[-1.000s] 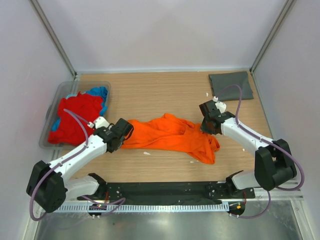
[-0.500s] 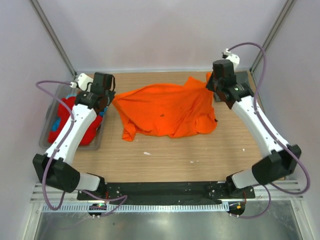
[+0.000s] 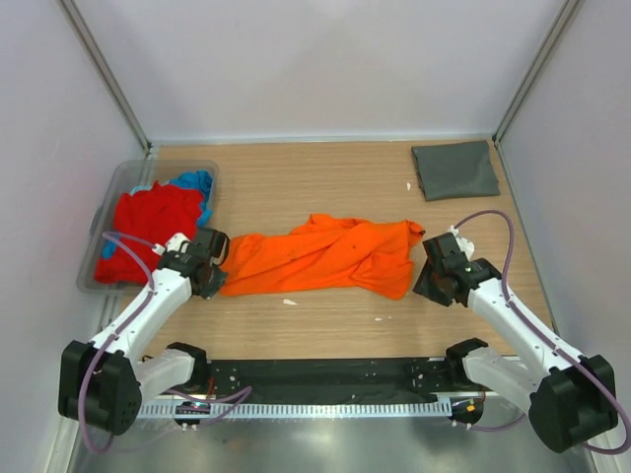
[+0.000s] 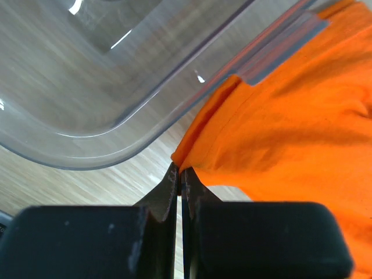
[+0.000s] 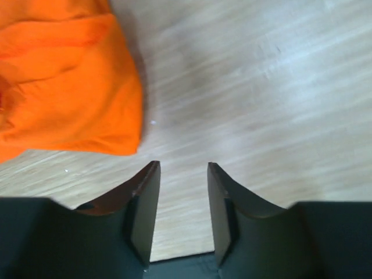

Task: Fold and stack the t-shirts
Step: Flatten the tshirt out

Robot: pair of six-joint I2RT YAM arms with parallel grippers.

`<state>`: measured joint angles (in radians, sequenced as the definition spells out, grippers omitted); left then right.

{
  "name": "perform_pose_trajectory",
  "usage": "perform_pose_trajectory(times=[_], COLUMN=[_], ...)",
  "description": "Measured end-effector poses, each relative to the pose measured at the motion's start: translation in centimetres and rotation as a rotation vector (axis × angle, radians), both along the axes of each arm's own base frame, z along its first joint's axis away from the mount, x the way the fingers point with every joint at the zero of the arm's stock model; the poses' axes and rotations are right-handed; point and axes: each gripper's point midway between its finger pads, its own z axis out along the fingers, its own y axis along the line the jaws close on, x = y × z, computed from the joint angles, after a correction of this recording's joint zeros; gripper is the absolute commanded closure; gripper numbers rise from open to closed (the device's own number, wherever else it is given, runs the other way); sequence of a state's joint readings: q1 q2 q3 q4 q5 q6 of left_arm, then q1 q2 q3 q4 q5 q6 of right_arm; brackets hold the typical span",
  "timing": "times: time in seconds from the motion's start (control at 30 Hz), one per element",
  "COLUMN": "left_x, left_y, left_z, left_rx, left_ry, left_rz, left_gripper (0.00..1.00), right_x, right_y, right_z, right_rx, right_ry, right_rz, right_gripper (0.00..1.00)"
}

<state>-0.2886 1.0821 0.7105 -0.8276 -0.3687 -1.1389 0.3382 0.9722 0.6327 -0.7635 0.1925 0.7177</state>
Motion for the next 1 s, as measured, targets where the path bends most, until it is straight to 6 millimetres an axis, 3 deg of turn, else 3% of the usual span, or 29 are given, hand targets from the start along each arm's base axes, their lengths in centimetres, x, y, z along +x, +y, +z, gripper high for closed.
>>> perform_pose_trajectory(times=[0.07,0.13,0.23,0.33,0.53,0.8,1.0], left_x=[-0.4,-0.2,0.0,0.2,0.5,0.8,1.0], left_y=[-0.1,-0.1,-0.2,-0.2,-0.3,-0.4,-0.4], left_z=[-0.6,-0.6,-0.6,-0.5,-0.4,-0.5,-0.8], left_rx=[-0.002,0.001,0.001,0.002,0.007,0.007,0.013], left_ry=[0.024,0.021,0.012,0.004,-0.003,-0.009,-0.001], left_rz=[-0.01,-0.022,-0.028,-0.035,-0.05,-0.054,-0.061], left_gripper=[1.0,1.0,1.0,1.0,1.0,1.0,1.0], right_x=[-0.8,-0.1,2.4,5.0,7.5,8.3,8.5], right_y=[-0.4,-0.1,1.0,2.2,3.2,2.5,2.4], right_z=[-0.4,0.5,2.4,3.1,0.6,-2.6,-3.1], right_rx=[-0.007,0.004,0.034,0.065,0.097,0.05,0.026], right_ry=[0.031,-0.001,-0.084,-0.134,-0.111,-0.061,-0.071], right_rz=[-0.023,-0.021,0.005,0.037,0.074,0.096,0.144], right_gripper=[0.52,0.54,0.6,0.6,0.59,0.73,0.71])
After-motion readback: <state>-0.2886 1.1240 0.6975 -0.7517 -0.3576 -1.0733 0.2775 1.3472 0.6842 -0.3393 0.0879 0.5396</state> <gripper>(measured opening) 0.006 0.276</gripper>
